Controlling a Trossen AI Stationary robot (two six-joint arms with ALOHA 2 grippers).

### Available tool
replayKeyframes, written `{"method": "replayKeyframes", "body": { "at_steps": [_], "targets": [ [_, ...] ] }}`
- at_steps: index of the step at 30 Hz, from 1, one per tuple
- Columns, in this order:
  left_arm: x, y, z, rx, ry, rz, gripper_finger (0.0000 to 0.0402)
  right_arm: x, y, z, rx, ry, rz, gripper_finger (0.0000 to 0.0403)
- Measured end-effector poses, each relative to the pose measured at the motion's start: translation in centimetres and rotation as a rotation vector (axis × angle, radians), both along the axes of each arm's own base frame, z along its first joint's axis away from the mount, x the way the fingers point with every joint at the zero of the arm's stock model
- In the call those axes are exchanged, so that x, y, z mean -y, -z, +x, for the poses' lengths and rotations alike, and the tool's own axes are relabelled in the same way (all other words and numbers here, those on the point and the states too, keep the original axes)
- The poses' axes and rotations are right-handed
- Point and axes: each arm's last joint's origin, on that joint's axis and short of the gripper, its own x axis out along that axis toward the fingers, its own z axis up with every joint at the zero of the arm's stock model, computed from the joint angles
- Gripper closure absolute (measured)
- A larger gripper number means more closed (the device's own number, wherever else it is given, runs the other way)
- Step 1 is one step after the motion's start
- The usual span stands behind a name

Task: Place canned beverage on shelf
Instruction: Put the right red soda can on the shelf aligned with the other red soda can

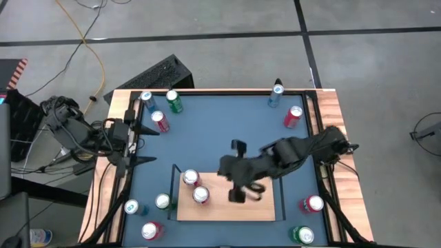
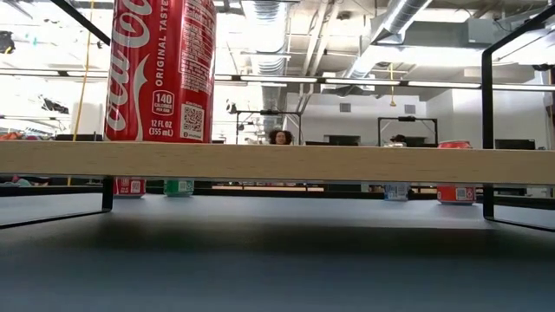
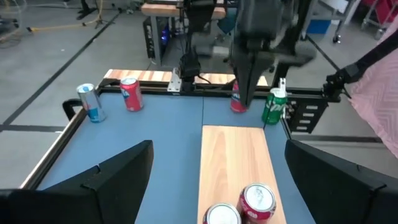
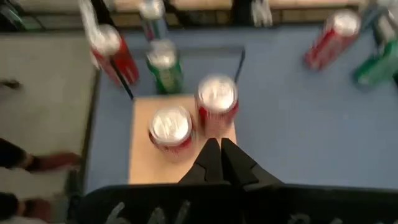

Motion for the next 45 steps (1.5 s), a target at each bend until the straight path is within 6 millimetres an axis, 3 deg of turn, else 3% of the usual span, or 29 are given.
{"method": "replayKeyframes", "body": {
  "at_steps": [11,26,31,37,41,45],
  "targets": [
    [-1.4,-0.7,-1.5,0.062,-0.084,-0.046,0.005,3.8,-5.4,-5.7,0.097,-0.019,-0.047,0.0403],
    [-2.7,-1.2,-2.9,0.118,-0.163,-0.084,0.005,6.5,-7.5,-10.0,0.103,-0.048,-0.11,0.0403],
    [-2.8,-1.2,-3.0,0.118,-0.166,-0.084,0.005,8.3,-6.0,-10.7,0.213,-0.111,-0.023,0.0403],
    [-2.8,-1.2,-2.9,0.121,-0.185,-0.082,0.005,10.5,-1.6,-11.1,0.464,-0.021,0.22,0.0403],
    [-2.9,-1.2,-3.0,0.126,-0.217,-0.068,0.005,9.5,1.3,-10.9,0.523,-0.029,0.316,0.0403],
    [-2.9,-1.2,-3.0,0.126,-0.22,-0.067,0.005,7.4,4.5,-9.1,0.426,-0.036,0.34,0.0403]
  ]
}}
